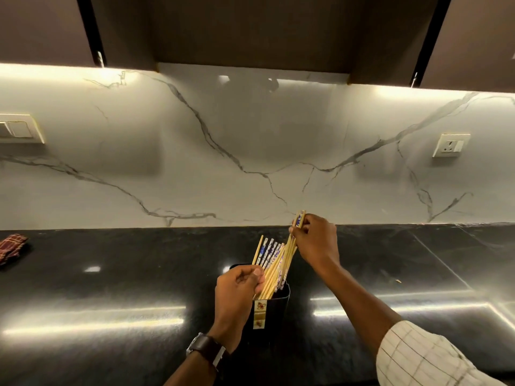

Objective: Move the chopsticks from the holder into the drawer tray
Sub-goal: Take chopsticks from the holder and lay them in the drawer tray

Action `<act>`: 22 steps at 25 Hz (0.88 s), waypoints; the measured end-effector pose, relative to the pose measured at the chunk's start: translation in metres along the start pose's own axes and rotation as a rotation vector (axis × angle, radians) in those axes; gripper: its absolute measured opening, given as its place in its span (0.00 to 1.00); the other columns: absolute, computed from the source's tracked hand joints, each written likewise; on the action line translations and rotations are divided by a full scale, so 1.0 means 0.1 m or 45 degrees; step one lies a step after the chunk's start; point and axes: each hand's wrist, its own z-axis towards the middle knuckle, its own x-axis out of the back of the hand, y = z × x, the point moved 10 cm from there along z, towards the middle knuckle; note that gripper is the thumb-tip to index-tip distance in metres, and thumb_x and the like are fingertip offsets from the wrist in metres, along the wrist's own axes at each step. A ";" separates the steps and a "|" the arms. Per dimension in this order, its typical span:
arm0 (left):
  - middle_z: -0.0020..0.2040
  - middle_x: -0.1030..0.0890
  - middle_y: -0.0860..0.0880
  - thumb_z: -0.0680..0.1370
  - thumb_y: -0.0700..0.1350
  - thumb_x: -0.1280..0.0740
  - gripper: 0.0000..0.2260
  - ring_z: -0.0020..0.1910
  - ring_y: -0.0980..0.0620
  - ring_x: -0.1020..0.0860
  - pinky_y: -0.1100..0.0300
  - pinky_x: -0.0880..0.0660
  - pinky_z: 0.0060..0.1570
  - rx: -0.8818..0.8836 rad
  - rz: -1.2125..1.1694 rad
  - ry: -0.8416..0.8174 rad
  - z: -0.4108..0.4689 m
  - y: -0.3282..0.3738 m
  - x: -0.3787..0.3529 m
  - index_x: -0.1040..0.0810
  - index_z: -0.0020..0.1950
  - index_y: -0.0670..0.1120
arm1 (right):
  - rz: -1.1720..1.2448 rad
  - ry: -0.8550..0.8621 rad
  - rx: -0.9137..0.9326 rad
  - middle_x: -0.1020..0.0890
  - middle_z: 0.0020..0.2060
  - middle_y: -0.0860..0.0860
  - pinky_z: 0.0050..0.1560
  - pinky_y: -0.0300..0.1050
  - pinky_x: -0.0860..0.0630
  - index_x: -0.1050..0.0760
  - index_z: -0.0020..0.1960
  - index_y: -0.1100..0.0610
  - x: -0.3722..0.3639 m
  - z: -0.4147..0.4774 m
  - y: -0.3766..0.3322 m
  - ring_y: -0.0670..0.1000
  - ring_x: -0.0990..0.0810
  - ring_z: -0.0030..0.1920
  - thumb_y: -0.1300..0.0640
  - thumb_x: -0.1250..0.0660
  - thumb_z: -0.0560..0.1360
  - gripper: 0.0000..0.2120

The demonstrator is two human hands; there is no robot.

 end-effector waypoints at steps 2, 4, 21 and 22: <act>0.48 0.12 0.47 0.81 0.39 0.30 0.06 0.48 0.49 0.13 0.49 0.15 0.53 -0.036 0.034 -0.026 -0.01 0.06 -0.08 0.14 0.52 0.45 | 0.088 -0.037 -0.011 0.15 0.36 0.51 0.41 0.49 0.14 0.18 0.44 0.58 0.02 0.02 -0.03 0.49 0.14 0.36 0.58 0.24 0.75 0.05; 0.49 0.12 0.48 0.81 0.40 0.30 0.06 0.49 0.49 0.13 0.47 0.16 0.54 -0.054 0.070 -0.015 -0.02 0.10 -0.12 0.14 0.53 0.46 | 0.173 -0.057 -0.070 0.14 0.38 0.51 0.43 0.52 0.13 0.17 0.46 0.58 0.04 0.03 0.04 0.49 0.13 0.37 0.58 0.23 0.74 0.05; 0.35 0.20 0.52 0.86 0.51 0.40 0.14 0.27 0.59 0.30 0.67 0.33 0.28 -0.148 0.245 -0.617 -0.19 0.52 -0.45 0.16 0.56 0.48 | 1.030 -0.333 -0.342 0.11 0.42 0.59 0.38 0.43 0.14 0.17 0.52 0.64 0.37 -0.37 -0.30 0.57 0.10 0.43 0.65 0.25 0.74 0.07; 0.36 0.21 0.50 0.86 0.52 0.40 0.15 0.27 0.59 0.31 0.67 0.34 0.27 -0.039 0.178 -0.667 -0.23 0.45 -0.41 0.15 0.55 0.48 | 1.060 -0.345 -0.395 0.11 0.43 0.60 0.39 0.45 0.14 0.17 0.52 0.65 0.37 -0.40 -0.24 0.58 0.10 0.44 0.66 0.26 0.75 0.06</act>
